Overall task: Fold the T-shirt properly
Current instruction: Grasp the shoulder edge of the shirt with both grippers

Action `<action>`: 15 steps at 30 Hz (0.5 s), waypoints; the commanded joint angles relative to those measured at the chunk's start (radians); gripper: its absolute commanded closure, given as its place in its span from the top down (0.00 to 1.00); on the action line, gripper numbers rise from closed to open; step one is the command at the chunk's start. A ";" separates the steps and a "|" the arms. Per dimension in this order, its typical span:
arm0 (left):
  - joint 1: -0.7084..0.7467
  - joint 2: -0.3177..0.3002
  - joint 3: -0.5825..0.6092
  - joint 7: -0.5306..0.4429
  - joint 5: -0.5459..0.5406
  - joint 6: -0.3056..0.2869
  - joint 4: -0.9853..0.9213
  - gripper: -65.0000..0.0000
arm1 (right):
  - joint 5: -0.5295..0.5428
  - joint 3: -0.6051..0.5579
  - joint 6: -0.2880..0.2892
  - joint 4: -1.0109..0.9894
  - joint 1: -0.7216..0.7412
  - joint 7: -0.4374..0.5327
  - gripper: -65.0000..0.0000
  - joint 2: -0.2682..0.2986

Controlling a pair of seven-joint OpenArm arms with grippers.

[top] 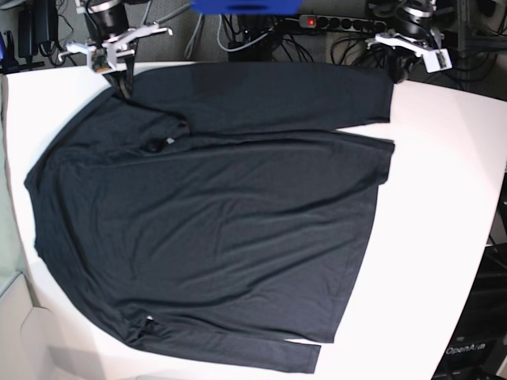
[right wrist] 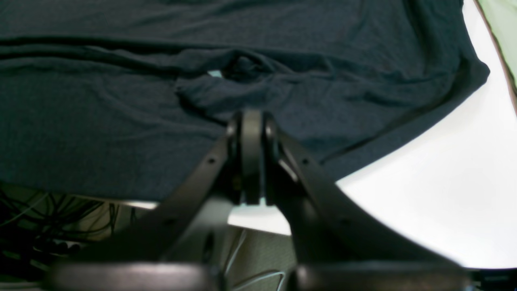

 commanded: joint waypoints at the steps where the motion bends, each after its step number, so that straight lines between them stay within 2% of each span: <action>1: -0.024 0.009 0.024 0.065 0.043 -0.018 0.011 0.00 | 0.004 0.004 0.003 0.016 -0.011 0.029 0.00 0.003; 15: -0.024 0.009 0.028 0.139 0.032 -0.018 0.171 0.00 | 0.004 0.000 0.003 0.016 -0.011 0.027 0.00 0.003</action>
